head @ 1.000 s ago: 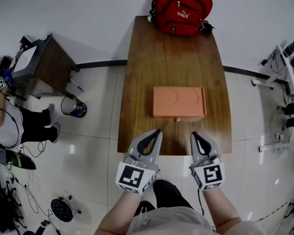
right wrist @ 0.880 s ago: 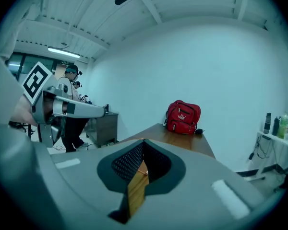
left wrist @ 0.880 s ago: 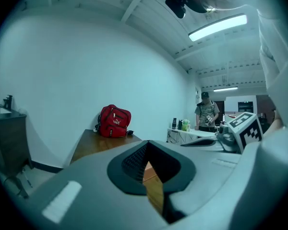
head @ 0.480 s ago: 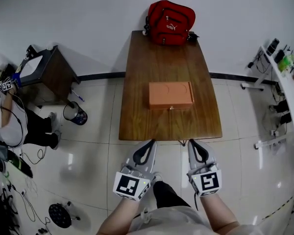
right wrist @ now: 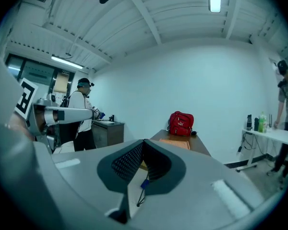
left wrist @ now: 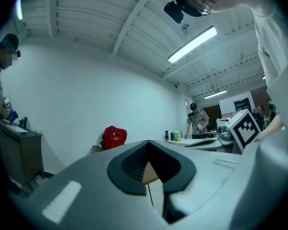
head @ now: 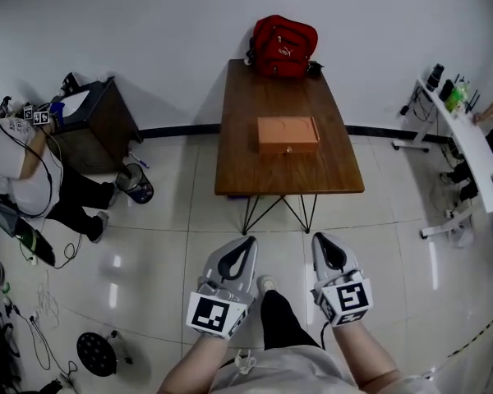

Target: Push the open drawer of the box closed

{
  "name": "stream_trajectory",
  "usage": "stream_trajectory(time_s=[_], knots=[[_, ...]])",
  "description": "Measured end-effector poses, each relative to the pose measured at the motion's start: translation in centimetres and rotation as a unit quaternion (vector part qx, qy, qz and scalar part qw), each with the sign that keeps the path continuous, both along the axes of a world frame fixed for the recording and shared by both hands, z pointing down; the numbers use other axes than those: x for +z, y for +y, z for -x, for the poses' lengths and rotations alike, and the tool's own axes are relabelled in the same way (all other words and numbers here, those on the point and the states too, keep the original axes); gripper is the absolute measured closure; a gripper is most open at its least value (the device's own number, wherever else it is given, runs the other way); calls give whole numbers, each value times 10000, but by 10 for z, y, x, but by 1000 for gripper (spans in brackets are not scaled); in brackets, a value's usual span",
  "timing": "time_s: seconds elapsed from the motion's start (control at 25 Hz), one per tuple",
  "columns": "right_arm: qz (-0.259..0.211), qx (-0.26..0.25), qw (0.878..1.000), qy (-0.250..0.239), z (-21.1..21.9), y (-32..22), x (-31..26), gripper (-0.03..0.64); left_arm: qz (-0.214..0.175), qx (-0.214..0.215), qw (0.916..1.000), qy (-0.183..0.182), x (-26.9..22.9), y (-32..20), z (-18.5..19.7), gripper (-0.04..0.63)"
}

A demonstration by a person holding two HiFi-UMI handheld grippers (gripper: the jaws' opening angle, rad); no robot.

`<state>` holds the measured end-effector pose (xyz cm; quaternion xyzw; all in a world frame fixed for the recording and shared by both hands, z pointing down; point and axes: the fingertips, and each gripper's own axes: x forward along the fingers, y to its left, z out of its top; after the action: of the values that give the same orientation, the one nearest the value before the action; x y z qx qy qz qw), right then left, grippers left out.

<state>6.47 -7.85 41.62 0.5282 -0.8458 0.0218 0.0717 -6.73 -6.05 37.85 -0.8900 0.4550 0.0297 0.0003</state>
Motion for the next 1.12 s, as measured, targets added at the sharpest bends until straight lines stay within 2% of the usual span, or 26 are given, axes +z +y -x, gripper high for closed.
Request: stream_trajectory(time_s=[0.28,0.52,0.8,1.12], knots=[[-121,38,9999,28,28,121,-18,615,17,160,9999,12,-8,123,29,591],[-161,138,9997,132,34,193,-33,617,128,165,9997,100,-22,189,41,591],[-145,86,9999,35,39,236,-41,617,139,151,9997,100,-34,232,48,591],[-510,87,9987,46,17,251,-57,615,98,53,9999,123,-41,240,23,591]])
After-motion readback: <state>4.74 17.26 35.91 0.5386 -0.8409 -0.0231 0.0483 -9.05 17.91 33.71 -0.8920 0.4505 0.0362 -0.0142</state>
